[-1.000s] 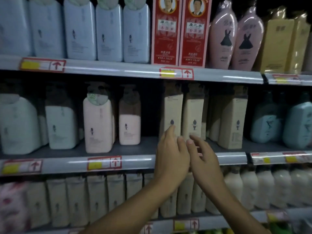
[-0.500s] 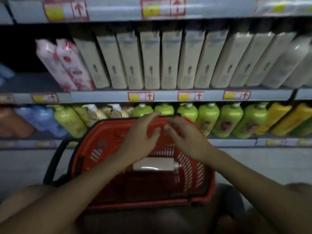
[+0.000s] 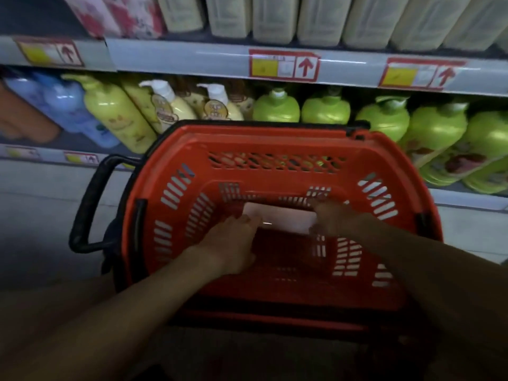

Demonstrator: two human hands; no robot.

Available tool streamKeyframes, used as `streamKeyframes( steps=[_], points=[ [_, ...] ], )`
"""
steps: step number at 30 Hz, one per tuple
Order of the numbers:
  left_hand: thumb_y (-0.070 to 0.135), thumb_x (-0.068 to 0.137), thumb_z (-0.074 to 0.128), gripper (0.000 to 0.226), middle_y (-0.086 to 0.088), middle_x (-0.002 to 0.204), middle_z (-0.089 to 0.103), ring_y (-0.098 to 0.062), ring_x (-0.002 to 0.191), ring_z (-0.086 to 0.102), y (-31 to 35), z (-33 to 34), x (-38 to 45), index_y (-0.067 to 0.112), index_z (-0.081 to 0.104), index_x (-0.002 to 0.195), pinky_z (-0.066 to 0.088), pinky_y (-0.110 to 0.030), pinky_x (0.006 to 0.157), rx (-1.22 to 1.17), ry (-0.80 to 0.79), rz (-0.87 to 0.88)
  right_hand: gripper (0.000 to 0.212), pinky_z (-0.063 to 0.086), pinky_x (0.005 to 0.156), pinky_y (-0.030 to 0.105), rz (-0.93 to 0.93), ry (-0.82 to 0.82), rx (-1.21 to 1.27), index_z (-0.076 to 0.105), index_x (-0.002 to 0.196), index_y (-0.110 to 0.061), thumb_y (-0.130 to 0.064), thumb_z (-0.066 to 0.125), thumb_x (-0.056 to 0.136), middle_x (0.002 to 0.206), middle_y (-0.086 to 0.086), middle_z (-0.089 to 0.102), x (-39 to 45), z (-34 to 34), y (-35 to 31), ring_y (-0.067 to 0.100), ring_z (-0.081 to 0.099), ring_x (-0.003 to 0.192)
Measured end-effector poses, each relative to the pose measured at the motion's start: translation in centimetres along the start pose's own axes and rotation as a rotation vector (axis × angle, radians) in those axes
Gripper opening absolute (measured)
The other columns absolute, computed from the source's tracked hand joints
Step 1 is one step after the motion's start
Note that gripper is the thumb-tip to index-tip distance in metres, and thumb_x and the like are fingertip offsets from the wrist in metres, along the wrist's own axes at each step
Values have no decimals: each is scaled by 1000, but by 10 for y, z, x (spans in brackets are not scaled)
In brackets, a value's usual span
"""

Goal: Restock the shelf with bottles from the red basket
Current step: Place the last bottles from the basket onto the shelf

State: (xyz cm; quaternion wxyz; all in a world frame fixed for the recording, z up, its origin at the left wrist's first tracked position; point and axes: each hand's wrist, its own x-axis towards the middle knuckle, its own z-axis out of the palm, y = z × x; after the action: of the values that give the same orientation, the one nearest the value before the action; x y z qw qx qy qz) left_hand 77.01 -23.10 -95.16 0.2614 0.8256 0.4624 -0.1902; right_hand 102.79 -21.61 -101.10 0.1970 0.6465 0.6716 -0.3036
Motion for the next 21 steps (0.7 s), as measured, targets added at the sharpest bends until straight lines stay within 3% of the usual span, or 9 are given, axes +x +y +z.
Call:
streamKeyframes(
  steps=[2,5,7,10,13,16,18,21],
  points=[
    [34,90,69,87,-11,152,43,-32,138,44,-12,3,-5,17,20,160,42,-43,110,5,2,18,97,37,118,43,38,-11,-4,22,159,-11,-39,79,85,163,15,32,16,7,17,36,36,147],
    [40,93,65,91,-8,156,40,-26,143,39,-23,5,-14,20,9,162,38,-39,115,-25,44,43,93,35,119,46,99,-39,-66,20,160,-14,-37,75,89,163,13,32,36,29,26,34,36,149],
    [41,93,64,90,-4,158,38,-23,147,35,-24,6,-19,24,9,162,35,-36,117,-78,78,46,82,34,118,49,86,21,-120,29,157,-18,-41,71,90,157,12,42,45,51,25,34,43,143],
    [44,93,63,89,-1,159,36,-23,149,31,-19,10,-22,28,8,162,35,-38,118,-110,99,50,71,38,112,57,40,228,-368,55,137,-16,-47,80,78,132,9,63,52,77,20,33,62,119],
    [43,94,63,86,-3,157,37,-27,142,38,-15,10,-15,27,12,160,39,-42,115,-85,65,53,69,33,113,51,69,171,-457,48,144,-18,-52,66,86,143,6,56,43,74,11,30,53,129],
    [38,91,68,84,-7,154,40,-31,138,42,-10,3,-3,24,19,158,41,-45,112,-95,59,77,70,44,108,42,56,119,-363,55,138,-19,-60,69,83,139,5,61,23,45,-5,27,59,125],
    [33,89,70,90,-8,159,35,-31,142,37,-7,-4,6,22,17,160,38,-42,115,-119,77,95,66,52,91,34,22,155,-180,63,126,-20,-64,73,77,124,3,70,1,17,-23,24,69,111],
    [33,83,76,103,-7,164,24,-30,149,28,-2,-8,22,20,10,161,32,-42,120,-160,116,107,67,51,80,33,-27,253,-78,65,114,-22,-70,73,69,116,2,70,-38,-23,-57,26,69,105]
  ],
)
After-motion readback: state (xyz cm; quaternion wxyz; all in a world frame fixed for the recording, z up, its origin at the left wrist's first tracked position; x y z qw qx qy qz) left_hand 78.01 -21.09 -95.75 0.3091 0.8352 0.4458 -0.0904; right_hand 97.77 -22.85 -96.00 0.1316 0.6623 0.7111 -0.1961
